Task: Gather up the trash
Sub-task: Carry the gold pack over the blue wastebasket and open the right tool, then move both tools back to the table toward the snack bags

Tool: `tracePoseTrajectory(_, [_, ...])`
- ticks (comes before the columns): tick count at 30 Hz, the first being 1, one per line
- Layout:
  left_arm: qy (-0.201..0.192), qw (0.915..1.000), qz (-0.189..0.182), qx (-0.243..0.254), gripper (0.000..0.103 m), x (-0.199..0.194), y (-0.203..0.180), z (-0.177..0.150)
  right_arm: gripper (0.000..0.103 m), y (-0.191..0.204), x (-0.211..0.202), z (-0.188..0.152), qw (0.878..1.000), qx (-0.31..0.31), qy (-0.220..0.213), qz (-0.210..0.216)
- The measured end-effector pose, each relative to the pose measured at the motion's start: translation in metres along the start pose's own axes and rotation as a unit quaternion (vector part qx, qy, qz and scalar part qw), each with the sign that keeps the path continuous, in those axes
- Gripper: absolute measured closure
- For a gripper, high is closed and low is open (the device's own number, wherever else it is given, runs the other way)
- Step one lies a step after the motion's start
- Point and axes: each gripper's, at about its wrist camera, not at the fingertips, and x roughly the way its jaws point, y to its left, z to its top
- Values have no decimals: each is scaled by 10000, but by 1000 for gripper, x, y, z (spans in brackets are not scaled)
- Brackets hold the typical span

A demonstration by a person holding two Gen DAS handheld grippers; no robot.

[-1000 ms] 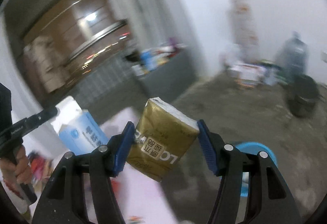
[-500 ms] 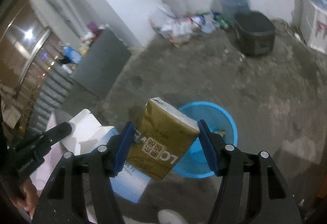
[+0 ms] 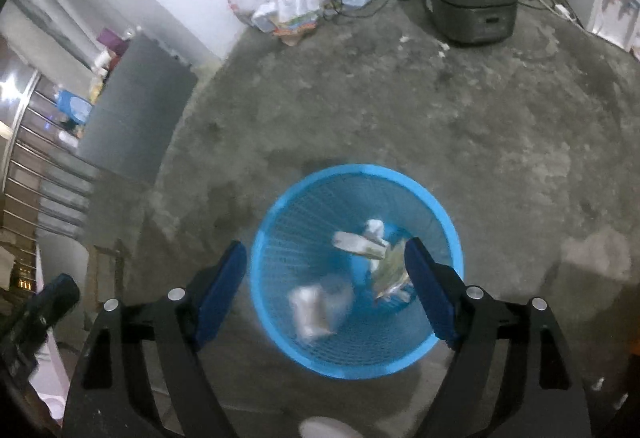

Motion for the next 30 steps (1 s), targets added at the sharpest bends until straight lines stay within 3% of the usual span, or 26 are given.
tracePoseTrajectory(3, [-120, 9999, 119, -25, 81, -37, 20, 6, 26, 1, -15, 1, 9996, 22, -168, 212])
tracePoseTrajectory(6, [-254, 9993, -105, -255, 81, -85, 45, 9, 26, 10, -41, 3, 9982, -41, -361, 484])
tracePoseTrajectory(9, [-631, 9967, -105, -500, 81, -158, 80, -3, 26, 28, -69, 3, 9955, -250, -537, 739])
tracePoseTrajectory(12, [-1007, 9926, 149, -657, 81, -219, 114, -26, 26, 59, -101, -1, 9895, -653, -684, 1092])
tracePoseTrajectory(16, [-1499, 9818, 639, -971, 76, -300, 162, -84, 26, 106, -137, -11, 9769, -1281, -856, 1483])
tracePoseTrajectory(21, [-2142, 9583, 1151, -1499, 62, -379, 211, -178, 26, 174, -173, -35, 9525, -2038, -868, 2089])
tracePoseTrajectory(25, [-2276, 9438, 1383, -1957, 61, -399, 239, -251, 26, 235, -193, -66, 9231, -2676, -581, 2700])
tracePoseTrajectory(30, [-2196, 9297, 1504, -2546, 61, -396, 265, -341, 26, 303, -193, -115, 8878, -3247, 189, 3256])
